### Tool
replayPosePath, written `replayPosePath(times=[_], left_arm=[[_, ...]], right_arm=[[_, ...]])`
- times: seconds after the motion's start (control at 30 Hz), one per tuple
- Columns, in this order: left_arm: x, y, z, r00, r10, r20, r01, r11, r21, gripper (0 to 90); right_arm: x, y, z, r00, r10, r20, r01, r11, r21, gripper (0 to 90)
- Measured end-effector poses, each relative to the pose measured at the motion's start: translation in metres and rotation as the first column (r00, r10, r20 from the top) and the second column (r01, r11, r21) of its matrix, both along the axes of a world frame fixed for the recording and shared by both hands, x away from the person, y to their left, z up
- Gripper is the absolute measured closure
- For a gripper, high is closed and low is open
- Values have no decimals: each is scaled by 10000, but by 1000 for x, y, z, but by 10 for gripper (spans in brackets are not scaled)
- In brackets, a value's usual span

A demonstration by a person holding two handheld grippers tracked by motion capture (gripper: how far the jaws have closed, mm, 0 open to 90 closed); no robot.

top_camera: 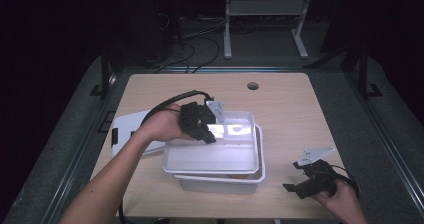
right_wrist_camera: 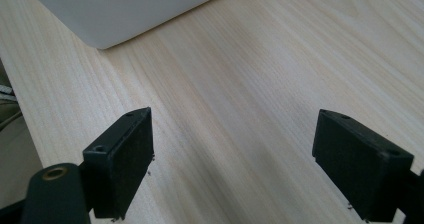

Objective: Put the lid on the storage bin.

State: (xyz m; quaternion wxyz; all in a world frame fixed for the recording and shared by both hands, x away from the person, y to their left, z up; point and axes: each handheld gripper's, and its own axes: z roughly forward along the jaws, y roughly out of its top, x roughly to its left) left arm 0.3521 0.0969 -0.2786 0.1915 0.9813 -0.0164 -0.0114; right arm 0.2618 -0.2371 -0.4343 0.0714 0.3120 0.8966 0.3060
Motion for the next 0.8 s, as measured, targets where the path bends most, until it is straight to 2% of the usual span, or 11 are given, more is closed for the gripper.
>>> replayPosePath(times=[0.23,0.43,0.47,0.6,0.7,0.8], left_arm=[[3,-12,-8,9999,-144,-24,144,9996,227,893],[3,-20,-14,9997,-205,-154,208,9996,194,893],[4,-22,-16,9994,-316,-164,322,9990,322,893],[5,-23,-19,9994,-340,-117,346,9979,543,892],[5,-22,-21,9993,-343,-176,352,9982,482,892],[6,-23,-25,9992,-381,-105,387,9968,706,892]], right_arm=[[0,-2,0,10000,16,75,-16,10000,6,162],[0,-3,1,10000,-19,60,19,10000,50,161],[0,-3,1,9999,2,107,-2,10000,54,161],[-1,-4,1,9999,-33,125,32,10000,91,161],[-1,-4,2,9999,-45,146,43,9999,129,161],[-1,-4,2,9999,-41,130,40,9999,119,161]])
